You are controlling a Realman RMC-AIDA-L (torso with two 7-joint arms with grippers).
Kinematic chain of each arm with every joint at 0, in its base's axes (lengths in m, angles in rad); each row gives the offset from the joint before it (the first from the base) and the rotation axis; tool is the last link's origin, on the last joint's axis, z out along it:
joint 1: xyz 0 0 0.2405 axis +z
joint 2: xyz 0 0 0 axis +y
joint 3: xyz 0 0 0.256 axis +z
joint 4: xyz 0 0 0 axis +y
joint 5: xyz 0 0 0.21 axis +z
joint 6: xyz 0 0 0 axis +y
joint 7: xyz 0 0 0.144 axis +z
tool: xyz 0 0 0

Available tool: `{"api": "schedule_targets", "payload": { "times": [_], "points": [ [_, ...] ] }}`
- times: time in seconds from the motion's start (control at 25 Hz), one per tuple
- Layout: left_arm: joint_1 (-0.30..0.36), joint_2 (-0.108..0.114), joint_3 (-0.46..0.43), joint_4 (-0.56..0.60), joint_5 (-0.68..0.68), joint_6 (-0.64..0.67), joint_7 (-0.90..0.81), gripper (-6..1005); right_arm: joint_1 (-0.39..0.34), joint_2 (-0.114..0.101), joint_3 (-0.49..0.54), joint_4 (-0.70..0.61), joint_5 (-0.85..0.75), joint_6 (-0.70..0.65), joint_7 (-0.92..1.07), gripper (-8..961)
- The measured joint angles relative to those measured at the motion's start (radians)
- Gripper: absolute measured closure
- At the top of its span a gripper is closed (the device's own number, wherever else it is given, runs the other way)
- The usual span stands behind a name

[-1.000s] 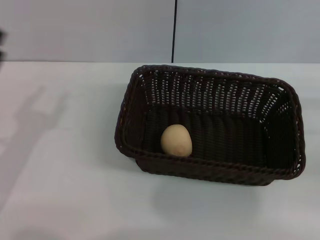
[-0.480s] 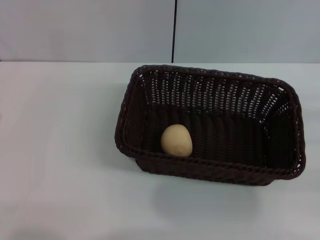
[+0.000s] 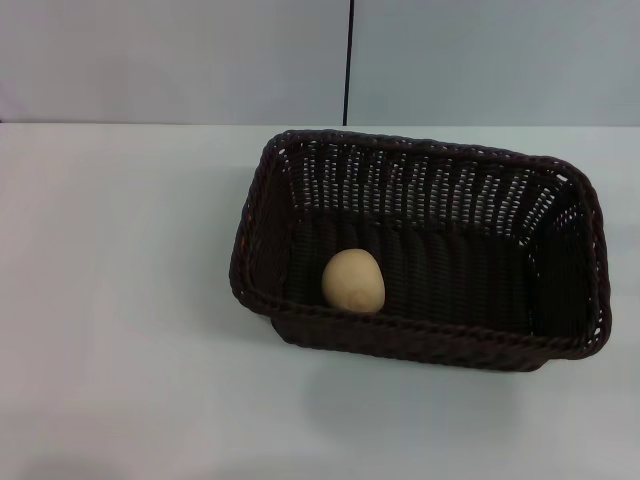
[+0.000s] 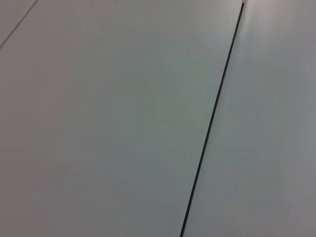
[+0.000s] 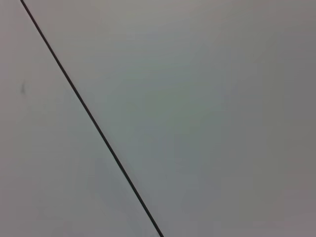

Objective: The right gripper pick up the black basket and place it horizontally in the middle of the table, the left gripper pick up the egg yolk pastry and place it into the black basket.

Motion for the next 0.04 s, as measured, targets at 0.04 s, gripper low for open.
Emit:
{"api": "schedule_targets", "payload": {
  "times": [0.04],
  "points": [
    [0.002, 0.000, 0.000, 0.000, 0.000, 0.001, 0.000, 413, 0.000, 0.000, 0.000, 0.000, 0.000, 0.000, 0.000, 469]
  ]
}}
